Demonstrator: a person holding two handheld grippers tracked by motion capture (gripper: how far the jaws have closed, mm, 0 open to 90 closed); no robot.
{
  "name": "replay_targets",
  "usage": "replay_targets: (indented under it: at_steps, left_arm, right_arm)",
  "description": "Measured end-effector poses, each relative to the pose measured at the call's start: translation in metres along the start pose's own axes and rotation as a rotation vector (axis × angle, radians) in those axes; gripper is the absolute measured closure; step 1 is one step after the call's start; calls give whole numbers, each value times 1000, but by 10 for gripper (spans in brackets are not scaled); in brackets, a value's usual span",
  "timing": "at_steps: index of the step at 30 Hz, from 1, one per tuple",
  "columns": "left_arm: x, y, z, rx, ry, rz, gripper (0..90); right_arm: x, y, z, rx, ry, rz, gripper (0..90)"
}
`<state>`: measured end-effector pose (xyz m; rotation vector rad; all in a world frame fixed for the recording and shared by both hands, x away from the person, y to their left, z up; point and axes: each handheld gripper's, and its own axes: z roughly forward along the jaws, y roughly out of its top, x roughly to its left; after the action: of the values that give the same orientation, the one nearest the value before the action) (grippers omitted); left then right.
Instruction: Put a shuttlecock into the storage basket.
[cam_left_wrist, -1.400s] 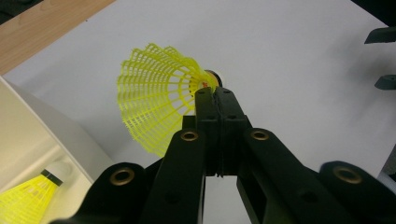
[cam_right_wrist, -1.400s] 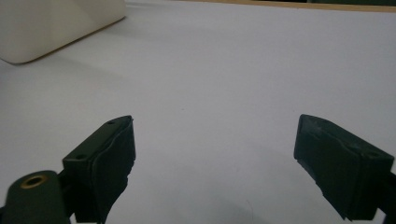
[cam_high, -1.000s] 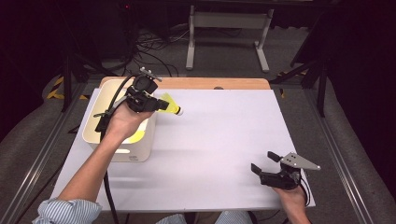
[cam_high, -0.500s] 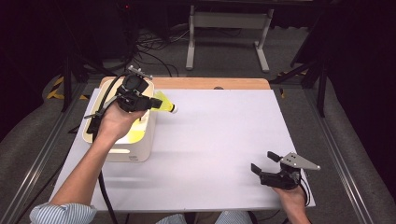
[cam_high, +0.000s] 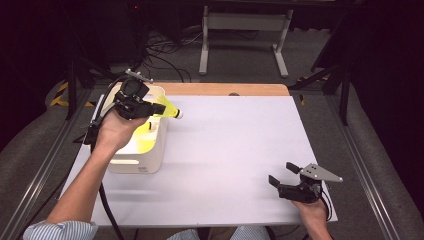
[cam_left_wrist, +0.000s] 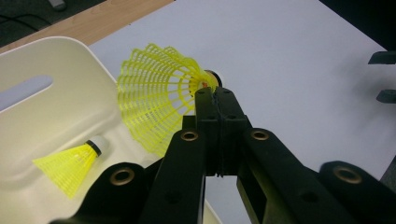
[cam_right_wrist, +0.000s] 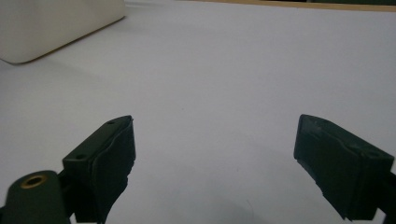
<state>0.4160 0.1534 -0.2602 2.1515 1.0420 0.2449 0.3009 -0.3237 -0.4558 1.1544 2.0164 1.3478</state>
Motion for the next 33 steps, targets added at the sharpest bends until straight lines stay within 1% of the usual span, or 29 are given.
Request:
replay_targets:
  at_steps: [1,4,5,7,10,14,16,21,22,26,29,33]
  left_arm:
    - [1,-1,-1,0,2,5,900]
    - [2,-2,-4,-3,6,-3,900]
    - [4,-4,-7,-3,18,-2,900]
    - [5,-5,-8,-4,23,-3,900]
    - [9,-9,-14,-14,31,-20,900]
    - [13,-13,-19,-18,41,-25,900]
    - [15,-15,-21,-23,42,-38,900]
    - [20,-20,-26,-32,53,-48,900]
    - [20,-20,-27,-34,61,-47,900]
    - [22,-24,-31,-38,67,-59,900]
    - [24,-26,-32,-38,72,-57,900]
    - [27,-29,-35,-39,81,-70,900]
  right_arm:
    - [0,0,0,0,0,0,132]
    - [0,0,0,0,0,0,132]
    - [0,0,0,0,0,-1,132]
    - [0,0,0,0,0,-1,132]
    - [0,0,0,1,0,1,132]
    - [1,0,0,1,0,-2,132]
    - [1,0,0,2,0,-1,132]
    - [1,0,0,5,-3,-2,132]
    - [1,0,0,6,-4,-2,132]
    - [0,0,0,4,-4,0,132]
    - [0,0,0,4,-3,-3,132]
    - [0,0,0,5,-4,-1,132]
